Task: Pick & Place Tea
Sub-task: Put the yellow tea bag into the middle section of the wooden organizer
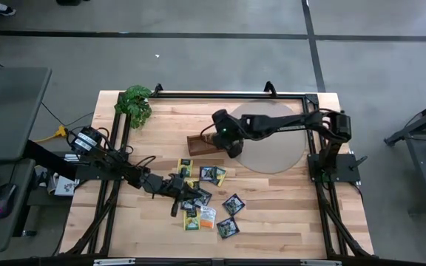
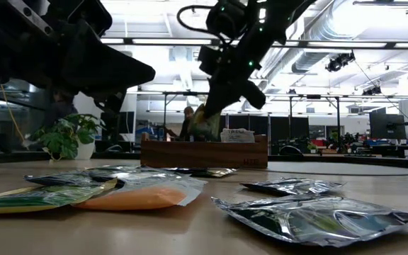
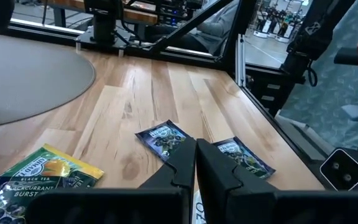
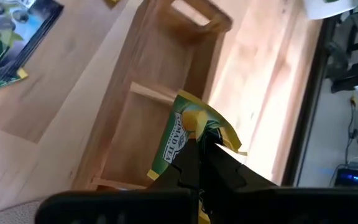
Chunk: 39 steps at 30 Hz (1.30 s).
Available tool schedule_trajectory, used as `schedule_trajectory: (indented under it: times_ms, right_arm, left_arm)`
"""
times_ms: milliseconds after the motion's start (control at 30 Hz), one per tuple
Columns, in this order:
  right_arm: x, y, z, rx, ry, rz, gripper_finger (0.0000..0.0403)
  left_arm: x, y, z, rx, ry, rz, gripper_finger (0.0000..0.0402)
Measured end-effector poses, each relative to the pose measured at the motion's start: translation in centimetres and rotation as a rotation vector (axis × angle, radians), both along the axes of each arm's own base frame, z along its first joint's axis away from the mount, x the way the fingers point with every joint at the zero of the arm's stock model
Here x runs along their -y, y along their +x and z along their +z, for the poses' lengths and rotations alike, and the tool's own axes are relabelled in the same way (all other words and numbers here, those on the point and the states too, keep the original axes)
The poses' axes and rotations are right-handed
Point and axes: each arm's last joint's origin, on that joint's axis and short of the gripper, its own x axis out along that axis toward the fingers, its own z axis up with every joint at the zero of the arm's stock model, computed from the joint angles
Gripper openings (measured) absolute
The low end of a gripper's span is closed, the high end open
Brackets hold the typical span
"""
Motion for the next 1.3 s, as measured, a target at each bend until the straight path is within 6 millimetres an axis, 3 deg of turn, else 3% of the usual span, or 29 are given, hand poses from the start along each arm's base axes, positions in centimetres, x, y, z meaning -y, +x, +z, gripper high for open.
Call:
schedule_trajectory:
  times_ms: [233,1300]
  right_arm:
    - [0.2,0.3,-1.8,-0.056,0.012,-0.006,0.0]
    - [0.1,0.0,-2.0,-0.083,0.048,-0.024,0.0063]
  left_arm:
    - [0.0,0.0,0.0,-0.004,-0.002,0.0,0.0012]
    - [0.0,0.0,-0.2,-0.024,0.001,0.003,0.0012]
